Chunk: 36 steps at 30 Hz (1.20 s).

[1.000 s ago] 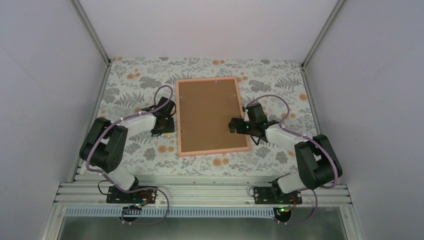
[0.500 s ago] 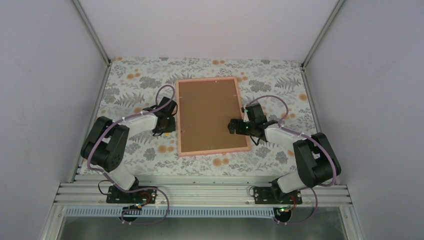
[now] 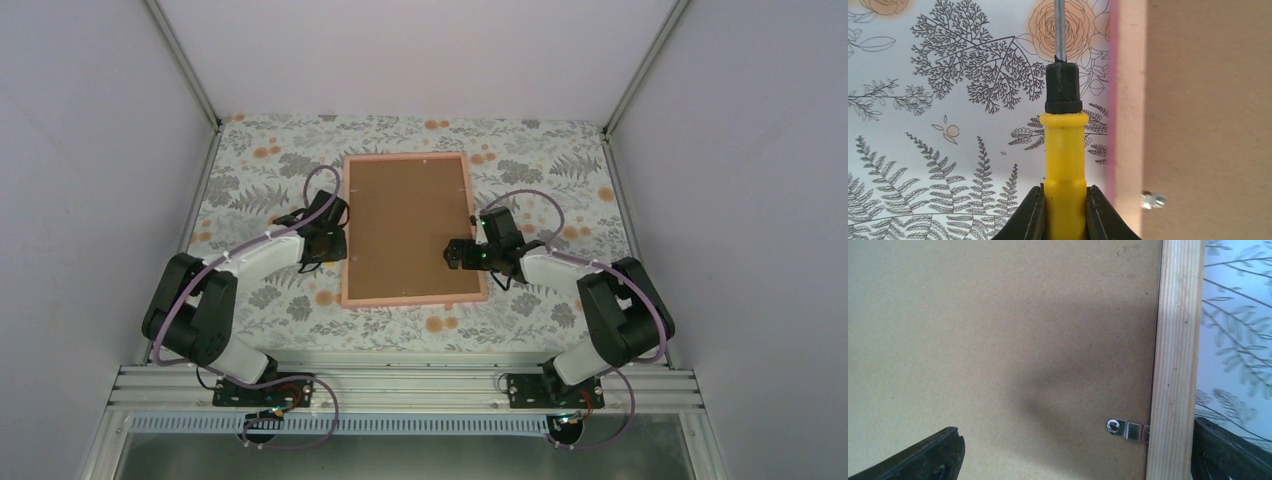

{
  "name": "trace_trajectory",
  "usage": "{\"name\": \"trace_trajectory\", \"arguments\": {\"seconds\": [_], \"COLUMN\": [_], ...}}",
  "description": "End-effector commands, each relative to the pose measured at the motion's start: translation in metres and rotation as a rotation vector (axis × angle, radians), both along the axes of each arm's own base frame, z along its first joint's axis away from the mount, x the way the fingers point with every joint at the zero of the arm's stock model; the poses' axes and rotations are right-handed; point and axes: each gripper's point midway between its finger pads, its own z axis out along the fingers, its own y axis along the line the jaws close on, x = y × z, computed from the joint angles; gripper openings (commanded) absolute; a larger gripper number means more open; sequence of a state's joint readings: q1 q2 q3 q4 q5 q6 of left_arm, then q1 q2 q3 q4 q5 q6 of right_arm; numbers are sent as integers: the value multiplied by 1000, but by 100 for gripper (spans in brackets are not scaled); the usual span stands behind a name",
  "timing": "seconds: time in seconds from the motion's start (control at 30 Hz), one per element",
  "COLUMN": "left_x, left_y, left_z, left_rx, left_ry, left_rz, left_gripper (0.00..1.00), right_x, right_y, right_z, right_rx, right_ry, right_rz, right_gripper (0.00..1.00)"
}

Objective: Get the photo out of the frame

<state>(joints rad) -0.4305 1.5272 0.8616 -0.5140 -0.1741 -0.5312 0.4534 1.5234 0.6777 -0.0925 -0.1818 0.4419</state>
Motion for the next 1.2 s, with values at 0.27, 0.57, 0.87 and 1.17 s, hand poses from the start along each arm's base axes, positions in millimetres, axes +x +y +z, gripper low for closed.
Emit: {"name": "trace_trajectory", "arguments": {"seconds": [0.27, 0.57, 0.87, 1.17], "left_x": [-3, -10, -19, -39], "left_y": [-19, -48, -98, -152], "left_z": [43, 53, 76, 109], "left_rx": [-50, -111, -246, -378], "left_ry": [-73, -87, -133, -212], "left_rz": [-72, -174, -379, -603], "left_gripper": [10, 9, 9, 9], "right_x": [-6, -6, -13, -29], "right_y": [78, 92, 92, 111], "right_z": [6, 21, 80, 119], "right_rx": [135, 216, 398, 618], "right_ry": [24, 27, -47, -59], "right_rz": [152, 156, 180, 260], "right_gripper": [100, 100, 100, 95]}}
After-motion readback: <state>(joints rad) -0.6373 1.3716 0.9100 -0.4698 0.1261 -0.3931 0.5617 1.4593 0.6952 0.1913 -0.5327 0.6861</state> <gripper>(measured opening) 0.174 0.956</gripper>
